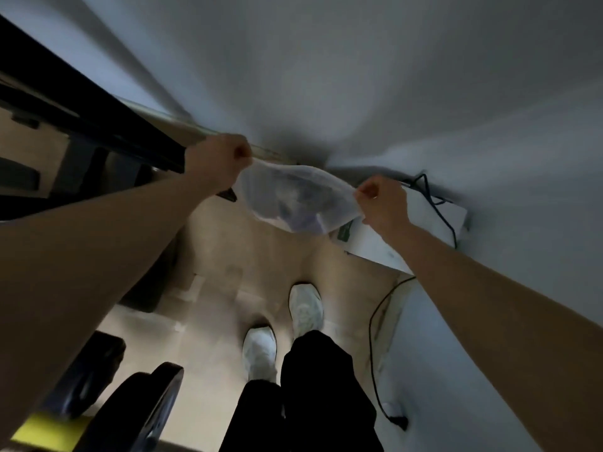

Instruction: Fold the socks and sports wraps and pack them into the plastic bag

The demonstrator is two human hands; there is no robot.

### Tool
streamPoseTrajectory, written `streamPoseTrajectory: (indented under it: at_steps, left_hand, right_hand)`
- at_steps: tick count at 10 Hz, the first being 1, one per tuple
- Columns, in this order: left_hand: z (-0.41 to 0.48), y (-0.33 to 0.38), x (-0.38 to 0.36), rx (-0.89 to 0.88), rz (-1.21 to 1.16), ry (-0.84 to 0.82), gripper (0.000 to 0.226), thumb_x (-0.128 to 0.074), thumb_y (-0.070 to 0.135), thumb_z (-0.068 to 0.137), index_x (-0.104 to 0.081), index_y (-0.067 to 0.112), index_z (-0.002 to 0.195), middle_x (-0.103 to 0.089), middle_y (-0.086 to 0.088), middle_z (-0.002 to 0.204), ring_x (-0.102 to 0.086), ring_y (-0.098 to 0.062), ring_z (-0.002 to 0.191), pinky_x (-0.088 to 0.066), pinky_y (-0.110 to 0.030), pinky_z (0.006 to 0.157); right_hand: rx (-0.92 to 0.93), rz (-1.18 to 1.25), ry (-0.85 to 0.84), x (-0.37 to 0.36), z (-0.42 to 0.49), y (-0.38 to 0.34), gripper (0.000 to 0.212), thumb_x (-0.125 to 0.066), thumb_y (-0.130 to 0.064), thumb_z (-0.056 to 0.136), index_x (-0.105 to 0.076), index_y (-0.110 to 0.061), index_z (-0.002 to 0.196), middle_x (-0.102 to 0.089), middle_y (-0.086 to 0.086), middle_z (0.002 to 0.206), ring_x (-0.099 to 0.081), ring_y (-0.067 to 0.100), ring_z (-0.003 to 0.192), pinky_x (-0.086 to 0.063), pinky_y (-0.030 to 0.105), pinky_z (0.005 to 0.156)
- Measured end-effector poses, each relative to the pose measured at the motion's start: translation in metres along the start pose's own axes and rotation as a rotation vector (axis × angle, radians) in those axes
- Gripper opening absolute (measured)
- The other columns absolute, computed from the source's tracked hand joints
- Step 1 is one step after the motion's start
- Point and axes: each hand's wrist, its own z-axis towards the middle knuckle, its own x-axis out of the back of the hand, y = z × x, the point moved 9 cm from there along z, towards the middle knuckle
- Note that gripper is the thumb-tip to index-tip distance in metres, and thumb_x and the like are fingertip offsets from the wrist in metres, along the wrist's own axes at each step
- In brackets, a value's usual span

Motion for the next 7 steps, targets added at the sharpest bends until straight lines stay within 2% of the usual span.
streamPoseTrajectory:
  at_steps: [1,2,3,4,5,6,7]
  left_hand:
    - [0.037,0.015,-0.003,-0.038,0.059,0.082,0.015,-0.057,0.036,0.098,-0.07,0.029,0.103,-0.067,-0.005,0.107,-0.062,-0.032,0.103,-0.046,-0.043,0.088]
    - [0.05,0.024,-0.026,-0.029,0.082,0.076,0.029,-0.061,0.039,0.097,-0.066,0.028,0.123,-0.063,-0.01,0.125,-0.053,-0.037,0.119,-0.043,-0.048,0.099]
    - [0.039,0.035,-0.035,-0.079,0.018,0.119,0.046,-0.065,0.033,0.093,-0.058,0.024,0.137,-0.054,-0.008,0.145,-0.045,-0.035,0.134,-0.038,-0.048,0.108]
    - [0.015,0.045,-0.035,-0.133,-0.029,0.128,0.043,-0.06,0.03,0.088,-0.064,0.02,0.13,-0.062,-0.011,0.135,-0.055,-0.038,0.123,-0.046,-0.049,0.1]
    - [-0.02,0.042,-0.034,-0.103,-0.133,0.086,0.039,-0.059,0.032,0.086,-0.069,0.016,0.12,-0.069,-0.016,0.115,-0.063,-0.041,0.104,-0.053,-0.051,0.087]
    - [-0.066,0.031,-0.031,-0.015,-0.305,0.036,0.032,-0.07,0.031,0.091,-0.07,0.016,0.119,-0.07,-0.01,0.112,-0.066,-0.032,0.099,-0.054,-0.044,0.086]
    - [-0.116,0.02,-0.026,0.127,-0.461,-0.042,0.027,-0.07,0.033,0.093,-0.071,0.019,0.116,-0.068,0.005,0.101,-0.064,-0.015,0.094,-0.052,-0.034,0.086]
  right_hand:
    - [-0.051,0.005,0.095,0.006,0.036,0.006,0.009,-0.062,-0.011,0.09,-0.067,-0.016,0.095,-0.068,0.0,0.089,-0.068,0.024,0.084,-0.055,0.033,0.074]
    - [-0.03,-0.036,0.089,-0.003,0.045,0.004,0.026,-0.067,-0.015,0.089,-0.062,-0.013,0.115,-0.063,0.001,0.102,-0.062,0.022,0.094,-0.047,0.028,0.077]
    - [0.003,-0.04,0.085,-0.007,0.04,0.005,0.044,-0.071,-0.017,0.087,-0.057,-0.015,0.129,-0.057,0.007,0.128,-0.057,0.025,0.113,-0.044,0.029,0.094]
    - [0.041,-0.039,0.119,-0.001,0.024,0.003,0.045,-0.071,-0.015,0.088,-0.057,-0.015,0.131,-0.052,0.005,0.135,-0.056,0.023,0.118,-0.04,0.024,0.097]
    - [0.038,-0.045,0.112,0.002,-0.001,0.002,0.036,-0.068,-0.014,0.09,-0.06,-0.015,0.126,-0.056,0.003,0.129,-0.058,0.019,0.112,-0.034,0.016,0.087]
    - [0.051,-0.07,0.012,0.0,-0.038,-0.005,0.017,-0.064,-0.012,0.089,-0.07,-0.015,0.105,-0.069,0.004,0.104,-0.065,0.022,0.094,-0.046,0.024,0.08]
    - [0.056,-0.041,-0.185,-0.011,-0.08,-0.013,0.014,-0.067,-0.017,0.086,-0.074,-0.02,0.098,-0.073,0.0,0.095,-0.068,0.018,0.084,-0.051,0.026,0.077]
